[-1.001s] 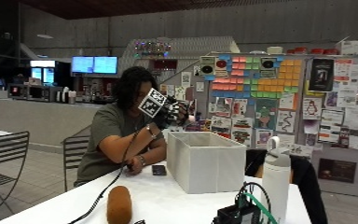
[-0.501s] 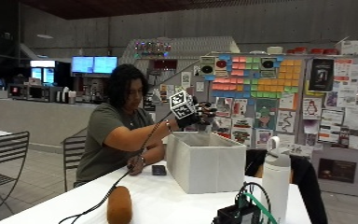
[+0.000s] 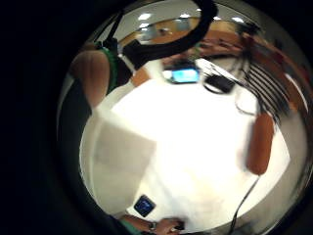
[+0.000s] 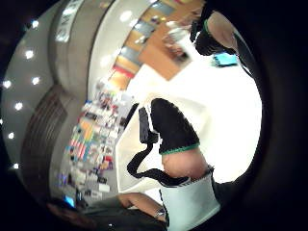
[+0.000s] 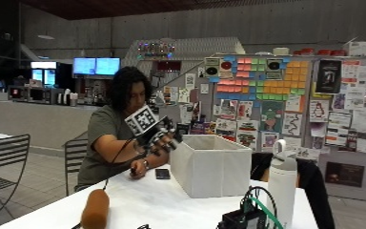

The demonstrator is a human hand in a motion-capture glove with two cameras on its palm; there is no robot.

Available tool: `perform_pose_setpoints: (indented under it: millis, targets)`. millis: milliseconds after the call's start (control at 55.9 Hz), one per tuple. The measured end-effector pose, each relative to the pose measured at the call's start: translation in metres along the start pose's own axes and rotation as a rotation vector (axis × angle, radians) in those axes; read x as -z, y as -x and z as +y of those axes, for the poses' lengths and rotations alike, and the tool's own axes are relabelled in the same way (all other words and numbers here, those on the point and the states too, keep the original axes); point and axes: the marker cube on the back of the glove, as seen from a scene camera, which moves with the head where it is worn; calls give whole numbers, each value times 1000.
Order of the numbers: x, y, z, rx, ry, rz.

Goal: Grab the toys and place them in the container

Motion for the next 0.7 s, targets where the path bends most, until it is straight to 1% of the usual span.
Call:
perform_pose_setpoints:
  millis: [36, 72, 125, 143, 215, 286, 340, 447, 501, 590, 697]
  targets:
    - [1, -36, -17, -128, 13, 54]
    - [-2, -71, -33, -180, 10, 105]
    - [-24, -118, -40, -322, -117, 218]
    - [-33, -132, -35, -376, -115, 258]
    - [-56, -171, -17, -540, 51, 367]
    - [-72, -196, -21, -630, 189, 420]
    - [-84, -212, -23, -636, 199, 451]
    - [-98, -223, -16, -572, 90, 551]
    - [-101, -223, -14, -539, 58, 564]
    - [-103, -222, -15, -527, 28, 565]
    - [-104, -220, -12, -498, 23, 566]
